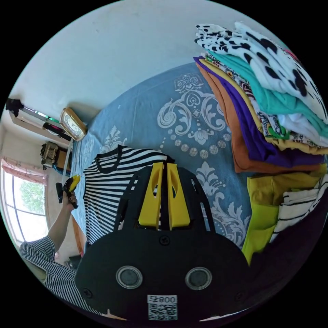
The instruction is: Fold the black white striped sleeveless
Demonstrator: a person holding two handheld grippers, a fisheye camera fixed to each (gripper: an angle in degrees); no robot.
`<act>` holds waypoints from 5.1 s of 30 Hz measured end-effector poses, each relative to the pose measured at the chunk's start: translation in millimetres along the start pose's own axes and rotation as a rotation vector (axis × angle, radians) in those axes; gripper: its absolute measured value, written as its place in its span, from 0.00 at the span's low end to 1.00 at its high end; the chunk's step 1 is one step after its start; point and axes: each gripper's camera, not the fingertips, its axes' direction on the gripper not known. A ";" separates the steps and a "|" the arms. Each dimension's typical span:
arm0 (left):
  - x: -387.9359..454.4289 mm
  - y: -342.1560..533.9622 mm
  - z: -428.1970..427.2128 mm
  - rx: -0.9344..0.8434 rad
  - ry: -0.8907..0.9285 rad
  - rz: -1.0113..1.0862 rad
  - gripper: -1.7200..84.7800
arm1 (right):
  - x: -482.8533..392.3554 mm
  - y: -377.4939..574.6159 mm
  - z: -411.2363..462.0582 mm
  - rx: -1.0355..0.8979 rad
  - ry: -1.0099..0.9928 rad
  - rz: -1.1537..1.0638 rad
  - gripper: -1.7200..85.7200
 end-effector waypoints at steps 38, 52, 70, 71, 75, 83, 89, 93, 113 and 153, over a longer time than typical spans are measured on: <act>152.1 179.1 -183.5 -0.148 -0.208 -0.036 0.05 | -102.2 156.8 -113.4 -0.076 0.044 0.044 0.02; 243.7 198.3 -218.2 -0.276 -0.285 0.060 0.06 | -206.2 175.5 -109.7 -0.205 0.238 -0.118 0.02; 325.2 322.8 -348.8 -0.365 -0.316 -0.037 0.11 | -228.8 345.5 -259.7 -0.262 0.073 0.044 0.03; 330.7 321.7 -351.1 -0.377 -0.328 -0.032 0.11 | -229.5 350.2 -263.1 -0.263 0.072 0.048 0.03; 345.5 319.8 -350.2 -0.458 -0.364 -0.005 0.12 | -235.0 373.2 -283.7 -0.282 0.083 0.064 0.05; 358.8 322.5 -350.4 -0.627 -0.406 -0.032 0.15 | -259.8 384.8 -312.3 -0.326 0.072 0.024 0.10; 350.1 321.3 -348.5 -0.732 -0.418 -0.086 0.14 | -268.9 383.6 -321.1 -0.394 0.073 0.031 0.11; 337.1 321.6 -360.7 -0.749 -0.448 -0.136 0.09 | -265.9 385.4 -315.9 -0.469 0.103 0.062 0.08; 298.0 389.9 -605.7 -0.504 -0.092 -0.212 0.04 | -196.9 415.4 -493.9 -0.335 -0.232 0.164 0.03; 234.0 583.9 -891.2 -0.198 0.356 -0.145 0.03 | -138.2 546.4 -760.9 -0.117 -0.543 0.086 0.03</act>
